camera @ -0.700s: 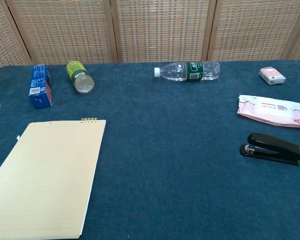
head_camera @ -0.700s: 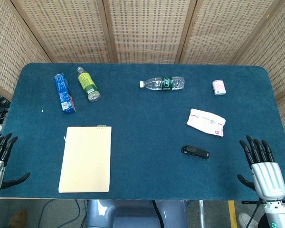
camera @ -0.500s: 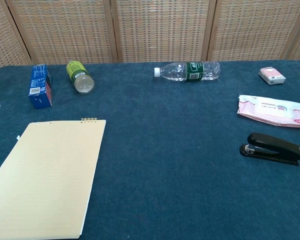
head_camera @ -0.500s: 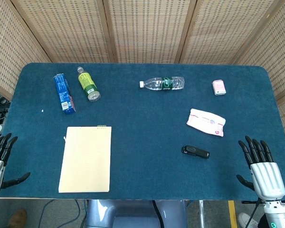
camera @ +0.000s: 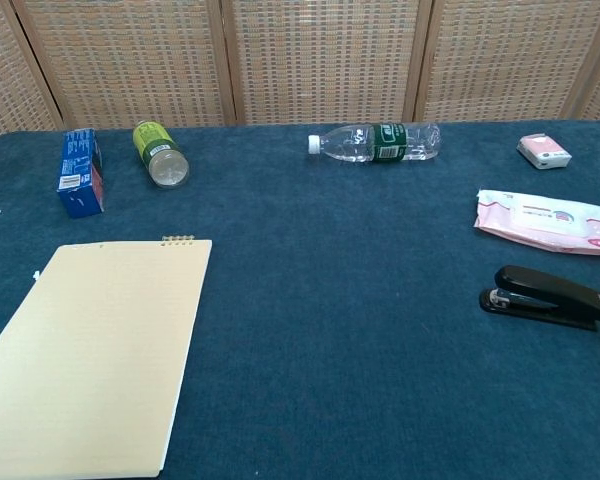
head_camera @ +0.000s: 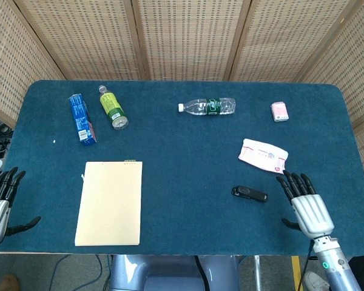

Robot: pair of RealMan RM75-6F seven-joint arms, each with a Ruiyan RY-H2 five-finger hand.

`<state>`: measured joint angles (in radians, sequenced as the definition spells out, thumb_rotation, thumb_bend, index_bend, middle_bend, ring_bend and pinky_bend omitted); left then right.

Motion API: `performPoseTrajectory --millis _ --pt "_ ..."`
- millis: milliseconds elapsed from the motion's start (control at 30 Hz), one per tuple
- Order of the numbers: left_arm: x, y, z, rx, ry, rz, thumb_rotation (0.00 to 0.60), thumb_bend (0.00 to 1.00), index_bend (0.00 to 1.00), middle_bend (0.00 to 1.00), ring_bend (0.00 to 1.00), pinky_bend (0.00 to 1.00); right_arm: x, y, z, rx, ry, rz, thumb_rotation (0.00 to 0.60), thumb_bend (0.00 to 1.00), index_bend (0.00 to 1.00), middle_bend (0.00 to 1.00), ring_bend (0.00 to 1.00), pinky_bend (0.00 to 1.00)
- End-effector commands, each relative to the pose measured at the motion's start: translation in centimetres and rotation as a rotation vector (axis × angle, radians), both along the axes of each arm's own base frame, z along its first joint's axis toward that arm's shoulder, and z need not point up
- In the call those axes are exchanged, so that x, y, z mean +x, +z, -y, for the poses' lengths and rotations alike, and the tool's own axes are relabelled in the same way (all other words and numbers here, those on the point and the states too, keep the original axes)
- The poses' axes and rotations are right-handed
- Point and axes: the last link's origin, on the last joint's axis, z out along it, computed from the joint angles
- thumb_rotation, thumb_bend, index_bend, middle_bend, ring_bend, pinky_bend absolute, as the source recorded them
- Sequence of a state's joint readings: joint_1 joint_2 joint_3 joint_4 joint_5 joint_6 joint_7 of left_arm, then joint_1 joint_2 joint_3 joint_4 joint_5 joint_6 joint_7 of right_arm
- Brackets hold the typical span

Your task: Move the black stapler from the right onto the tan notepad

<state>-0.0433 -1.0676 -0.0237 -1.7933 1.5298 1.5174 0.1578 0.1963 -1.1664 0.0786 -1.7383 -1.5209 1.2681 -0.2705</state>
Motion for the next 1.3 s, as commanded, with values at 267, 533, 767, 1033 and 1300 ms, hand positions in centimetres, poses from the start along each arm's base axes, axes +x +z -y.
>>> performPoseTrajectory --millis 267,533,767,1033,1300 --pt "-0.4 -0.1 -0.8 -0.006 0.032 0.002 0.6 0.0 0.0 0.0 0.0 0.0 1.0 -5.9 6.7 0.051 -0.084 0.048 0.6 0.05 0.19 0.24 0.22 0.29" --pt "-0.6 0.0 -1.1 -0.009 0.039 0.003 0.6 0.0 0.0 0.0 0.0 0.0 0.7 -7.7 7.5 0.067 -0.13 0.025 0.6 0.16 0.31 0.37 0.34 0.39" --pt "-0.6 -0.2 -1.1 -0.013 0.041 0.002 0.6 0.0 0.0 0.0 0.0 0.0 0.9 -9.0 7.0 0.093 -0.122 0.041 0.6 0.21 0.38 0.44 0.42 0.45" --pt "-0.6 -0.3 -1.2 -0.015 0.044 0.002 0.6 0.0 0.0 0.0 0.0 0.0 0.7 -10.6 7.2 0.101 -0.114 0.018 0.6 0.27 0.43 0.48 0.46 0.45" --pt "-0.7 -0.4 -1.3 -0.017 0.05 0.0 0.6 0.0 0.0 0.0 0.0 0.0 -0.2 -11.6 7.6 0.104 -0.127 -0.014 0.6 0.33 0.45 0.5 0.48 0.45"
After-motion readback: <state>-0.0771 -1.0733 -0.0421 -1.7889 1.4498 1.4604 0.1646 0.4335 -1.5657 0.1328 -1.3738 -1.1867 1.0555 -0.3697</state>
